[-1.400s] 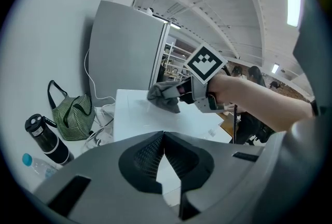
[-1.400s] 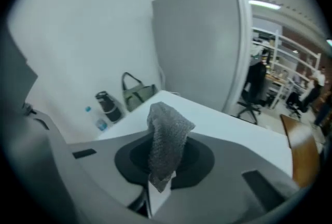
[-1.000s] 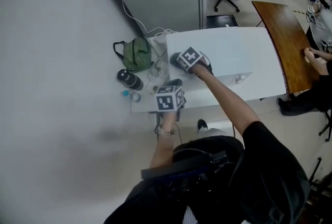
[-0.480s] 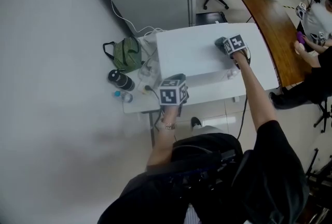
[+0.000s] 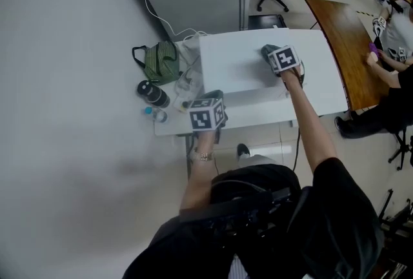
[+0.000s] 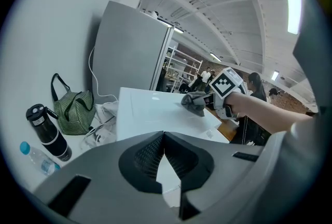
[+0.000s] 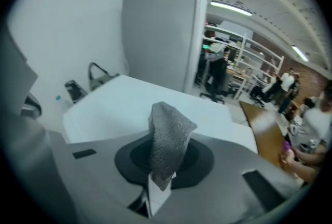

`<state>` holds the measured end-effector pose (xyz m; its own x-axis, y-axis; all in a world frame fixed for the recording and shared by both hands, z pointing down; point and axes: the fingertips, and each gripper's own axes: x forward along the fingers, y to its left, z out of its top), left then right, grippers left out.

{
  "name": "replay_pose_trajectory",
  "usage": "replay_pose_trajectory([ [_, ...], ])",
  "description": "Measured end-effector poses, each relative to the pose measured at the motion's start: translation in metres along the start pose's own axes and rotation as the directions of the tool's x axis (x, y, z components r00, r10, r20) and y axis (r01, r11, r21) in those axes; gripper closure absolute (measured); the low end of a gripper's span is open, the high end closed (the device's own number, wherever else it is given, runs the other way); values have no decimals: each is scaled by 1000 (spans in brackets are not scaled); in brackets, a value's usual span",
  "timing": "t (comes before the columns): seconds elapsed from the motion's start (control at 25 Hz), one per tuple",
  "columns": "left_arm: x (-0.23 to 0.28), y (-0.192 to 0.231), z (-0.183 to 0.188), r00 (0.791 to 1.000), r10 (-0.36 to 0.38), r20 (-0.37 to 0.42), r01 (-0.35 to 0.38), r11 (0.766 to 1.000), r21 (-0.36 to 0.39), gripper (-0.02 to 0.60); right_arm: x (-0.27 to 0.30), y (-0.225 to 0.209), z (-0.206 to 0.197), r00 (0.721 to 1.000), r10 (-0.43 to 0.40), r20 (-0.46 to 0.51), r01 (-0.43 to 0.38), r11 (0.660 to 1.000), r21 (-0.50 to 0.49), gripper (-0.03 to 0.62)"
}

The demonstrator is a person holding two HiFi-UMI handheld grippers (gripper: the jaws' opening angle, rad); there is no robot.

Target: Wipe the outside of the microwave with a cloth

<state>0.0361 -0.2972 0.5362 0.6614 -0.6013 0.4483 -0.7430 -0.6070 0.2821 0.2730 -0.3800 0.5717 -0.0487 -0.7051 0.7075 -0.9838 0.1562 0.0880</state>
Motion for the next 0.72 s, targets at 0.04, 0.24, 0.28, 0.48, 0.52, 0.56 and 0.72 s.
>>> replay_pose_trajectory([
  [0.04, -3, 7, 0, 1000, 13, 3, -13, 1000, -5, 580, 3, 50, 17, 995, 95, 40, -94, 995, -24, 559],
  [0.24, -25, 29, -3, 998, 69, 2, -69, 997, -20, 580, 7, 247, 20, 915, 401, -35, -403, 912, -76, 559],
  [0.28, -28, 33, -5, 997, 78, 1, -78, 997, -22, 580, 8, 270, 21, 905, 425, -37, -426, 899, -104, 559],
  [0.48, -38, 38, -11, 995, 95, -3, -96, 995, -33, 580, 18, 261, -11, 943, 275, -187, -315, 917, -243, 559],
  [0.52, -38, 37, -12, 996, 92, -5, -92, 995, -33, 580, 17, 243, -17, 955, 231, -187, -274, 928, -254, 559],
  [0.56, -36, 35, -12, 996, 86, -7, -86, 996, -31, 580, 17, 225, -20, 964, 207, -166, -245, 936, -253, 559],
  [0.72, -23, 14, -12, 999, 36, -18, -36, 999, -10, 580, 2, 125, -50, 988, 76, -133, -99, 979, -178, 559],
])
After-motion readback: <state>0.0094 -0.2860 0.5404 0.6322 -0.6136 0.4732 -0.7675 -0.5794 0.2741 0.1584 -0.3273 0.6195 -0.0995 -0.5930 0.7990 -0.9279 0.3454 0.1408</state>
